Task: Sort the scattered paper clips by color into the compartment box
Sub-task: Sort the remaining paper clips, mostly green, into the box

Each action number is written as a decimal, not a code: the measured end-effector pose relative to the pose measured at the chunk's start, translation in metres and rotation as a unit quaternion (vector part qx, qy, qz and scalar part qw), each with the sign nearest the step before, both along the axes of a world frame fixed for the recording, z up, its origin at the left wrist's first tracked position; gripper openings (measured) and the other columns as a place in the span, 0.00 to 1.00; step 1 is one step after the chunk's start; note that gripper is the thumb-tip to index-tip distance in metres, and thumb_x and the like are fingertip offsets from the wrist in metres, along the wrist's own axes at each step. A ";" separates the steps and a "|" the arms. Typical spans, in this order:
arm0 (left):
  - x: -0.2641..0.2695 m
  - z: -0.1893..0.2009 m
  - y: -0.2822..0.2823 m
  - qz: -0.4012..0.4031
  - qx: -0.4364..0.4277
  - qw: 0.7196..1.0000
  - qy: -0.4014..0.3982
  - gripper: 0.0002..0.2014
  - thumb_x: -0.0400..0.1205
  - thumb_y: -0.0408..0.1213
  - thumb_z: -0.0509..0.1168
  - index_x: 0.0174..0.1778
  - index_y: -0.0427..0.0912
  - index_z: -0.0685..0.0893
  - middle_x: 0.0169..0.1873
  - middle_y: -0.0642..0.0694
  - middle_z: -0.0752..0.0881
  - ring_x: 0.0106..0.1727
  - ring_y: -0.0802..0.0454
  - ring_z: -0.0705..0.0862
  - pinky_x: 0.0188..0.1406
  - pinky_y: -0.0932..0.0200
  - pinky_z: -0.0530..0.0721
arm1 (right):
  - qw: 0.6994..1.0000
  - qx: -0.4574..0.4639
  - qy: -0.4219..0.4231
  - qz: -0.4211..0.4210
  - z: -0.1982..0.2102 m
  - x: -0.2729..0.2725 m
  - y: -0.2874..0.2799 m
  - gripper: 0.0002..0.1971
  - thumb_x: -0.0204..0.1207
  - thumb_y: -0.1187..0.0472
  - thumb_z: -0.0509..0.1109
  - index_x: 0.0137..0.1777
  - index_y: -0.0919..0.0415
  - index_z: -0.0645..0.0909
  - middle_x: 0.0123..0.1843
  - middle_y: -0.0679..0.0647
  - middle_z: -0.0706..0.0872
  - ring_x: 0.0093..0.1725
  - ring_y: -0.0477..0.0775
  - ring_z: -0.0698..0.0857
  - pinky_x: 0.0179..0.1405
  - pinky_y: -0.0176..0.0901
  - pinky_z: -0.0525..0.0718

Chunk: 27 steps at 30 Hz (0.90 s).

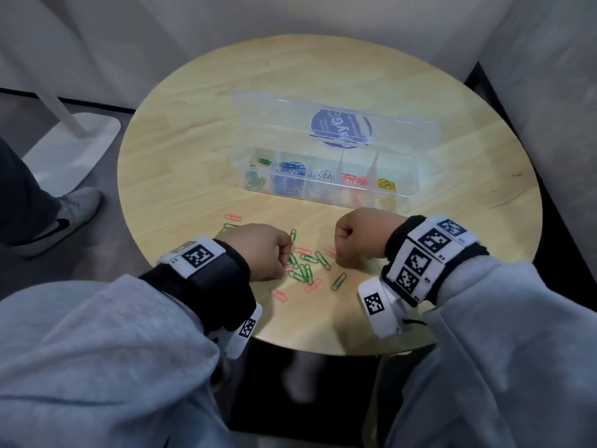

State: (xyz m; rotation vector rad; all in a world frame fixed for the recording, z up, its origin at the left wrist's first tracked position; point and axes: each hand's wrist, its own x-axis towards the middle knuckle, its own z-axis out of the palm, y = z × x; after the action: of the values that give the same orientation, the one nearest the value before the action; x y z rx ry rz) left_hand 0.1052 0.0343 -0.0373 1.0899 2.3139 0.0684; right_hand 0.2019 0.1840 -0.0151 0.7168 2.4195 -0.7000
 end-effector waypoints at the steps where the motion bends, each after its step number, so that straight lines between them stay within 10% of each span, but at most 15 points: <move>1: 0.002 0.001 0.001 -0.003 0.003 1.000 0.003 0.06 0.72 0.37 0.67 0.32 0.52 0.77 0.26 0.56 0.76 0.31 0.56 0.75 0.30 0.63 0.68 | 0.999 -0.041 0.021 -0.026 0.002 0.000 0.002 0.11 0.70 0.64 0.71 0.29 0.54 0.73 0.33 0.50 0.81 0.35 0.51 0.78 0.38 0.41 0.80; 15: 0.008 0.006 0.003 -0.037 0.000 0.999 0.018 0.06 0.76 0.35 0.63 0.42 0.52 0.82 0.31 0.56 0.75 0.41 0.53 0.75 0.24 0.66 0.62 | 0.914 -0.328 0.111 -0.210 -0.009 -0.014 -0.003 0.12 0.77 0.76 0.58 0.37 0.62 0.76 0.29 0.58 0.75 0.20 0.49 0.74 0.24 0.41 0.76; 21: 0.002 0.013 0.002 0.014 0.052 0.996 -0.066 0.05 0.77 0.37 0.62 0.42 0.45 0.84 0.31 0.54 0.80 0.38 0.50 0.79 0.37 0.59 0.78 | 0.906 -0.324 0.117 -0.248 -0.010 -0.019 -0.006 0.11 0.78 0.74 0.55 0.36 0.65 0.74 0.32 0.59 0.72 0.26 0.52 0.75 0.20 0.37 0.77; 27: -0.022 0.039 -0.007 0.237 0.214 0.892 -0.319 0.10 0.78 0.28 0.64 0.31 0.43 0.76 0.31 0.46 0.81 0.28 0.55 0.77 0.26 0.66 0.73 | 0.894 -0.352 0.151 -0.230 -0.010 -0.020 -0.008 0.15 0.77 0.62 0.69 0.31 0.59 0.68 0.26 0.55 0.71 0.20 0.47 0.75 0.16 0.33 0.74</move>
State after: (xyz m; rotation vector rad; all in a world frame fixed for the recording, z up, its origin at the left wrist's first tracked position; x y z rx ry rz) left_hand 0.0831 0.0278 0.0013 0.5259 1.9190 1.0099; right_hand 0.1823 0.1758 -0.0252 0.9060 1.9923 -1.8739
